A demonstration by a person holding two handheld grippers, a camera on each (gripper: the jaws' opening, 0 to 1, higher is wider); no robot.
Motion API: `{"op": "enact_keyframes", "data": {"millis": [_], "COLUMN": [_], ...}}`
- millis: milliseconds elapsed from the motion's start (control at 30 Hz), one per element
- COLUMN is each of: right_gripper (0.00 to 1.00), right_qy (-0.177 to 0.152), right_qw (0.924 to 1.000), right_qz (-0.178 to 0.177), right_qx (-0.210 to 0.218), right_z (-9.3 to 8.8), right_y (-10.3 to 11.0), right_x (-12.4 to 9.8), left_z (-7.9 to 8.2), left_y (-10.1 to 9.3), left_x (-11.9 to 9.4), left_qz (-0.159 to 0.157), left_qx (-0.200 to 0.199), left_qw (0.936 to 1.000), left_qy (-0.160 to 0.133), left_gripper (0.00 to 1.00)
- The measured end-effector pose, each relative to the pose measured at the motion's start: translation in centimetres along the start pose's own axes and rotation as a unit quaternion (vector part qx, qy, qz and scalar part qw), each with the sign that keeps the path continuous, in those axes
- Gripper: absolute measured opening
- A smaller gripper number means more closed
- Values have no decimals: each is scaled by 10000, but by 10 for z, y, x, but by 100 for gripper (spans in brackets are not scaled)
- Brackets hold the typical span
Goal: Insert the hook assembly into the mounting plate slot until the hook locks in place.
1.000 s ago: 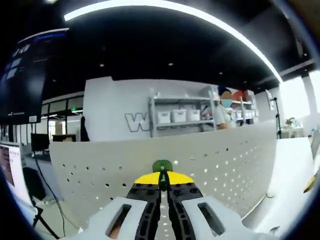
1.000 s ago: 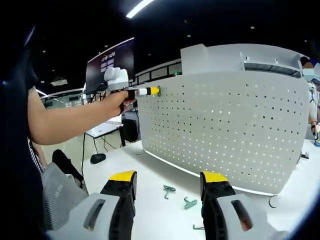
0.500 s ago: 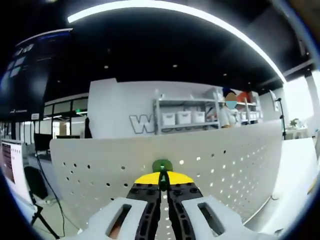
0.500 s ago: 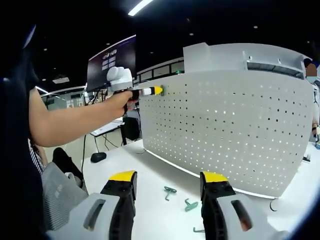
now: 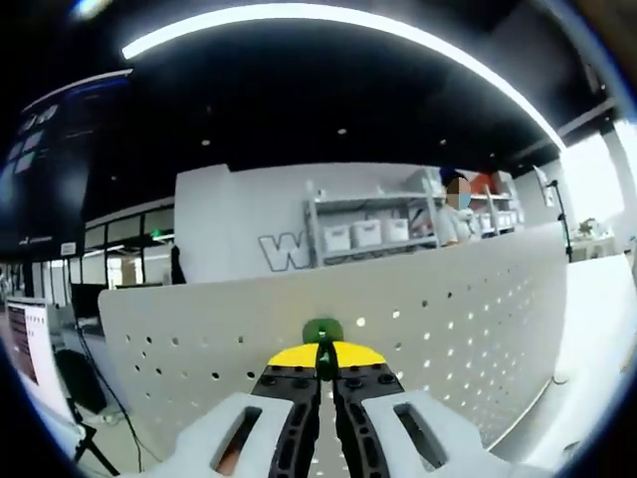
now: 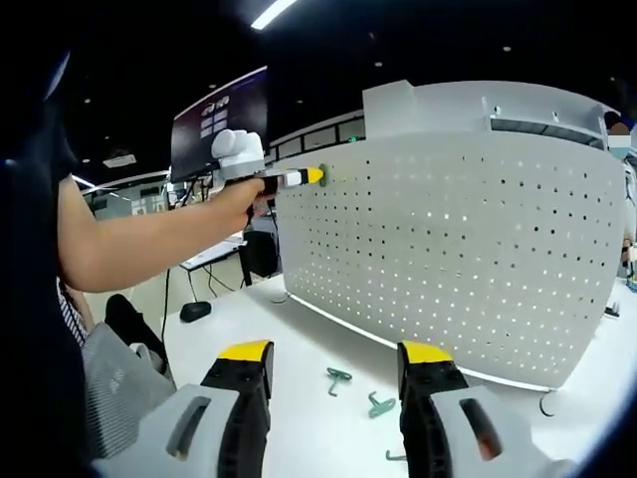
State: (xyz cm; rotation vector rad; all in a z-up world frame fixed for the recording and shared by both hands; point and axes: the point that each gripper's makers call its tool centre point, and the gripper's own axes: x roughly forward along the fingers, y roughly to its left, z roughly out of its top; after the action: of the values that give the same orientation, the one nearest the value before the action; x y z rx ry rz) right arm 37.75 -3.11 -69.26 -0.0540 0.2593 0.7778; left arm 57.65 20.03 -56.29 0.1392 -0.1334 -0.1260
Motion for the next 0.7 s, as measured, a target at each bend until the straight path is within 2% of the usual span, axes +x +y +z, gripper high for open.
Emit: {"op": "enact_keyframes", "data": {"millis": [233,400,567,700], "right_gripper": [49,49,49,49], "right_qy": [3,2,-2,-42], "right_qw": [10000,10000,10000,10000], "right_qz": [20,3,19,17], "right_qx": [-14,-13,-7,-28], "right_z": [3,3,3,5], "right_y": [0,-1,1,2], "right_x": [1,1,2,1], "left_z": [0,0,0,0], "left_y": [-2,0,1,0], "left_x": [2,2,0,0], "left_qz": [254,193,136,153], "left_qx": [456,551,166,194], "left_qw": [9986,9982,9996,9996], "left_qy": [-40,-102,-203,-167], "left_gripper": [3,3,4,4]}}
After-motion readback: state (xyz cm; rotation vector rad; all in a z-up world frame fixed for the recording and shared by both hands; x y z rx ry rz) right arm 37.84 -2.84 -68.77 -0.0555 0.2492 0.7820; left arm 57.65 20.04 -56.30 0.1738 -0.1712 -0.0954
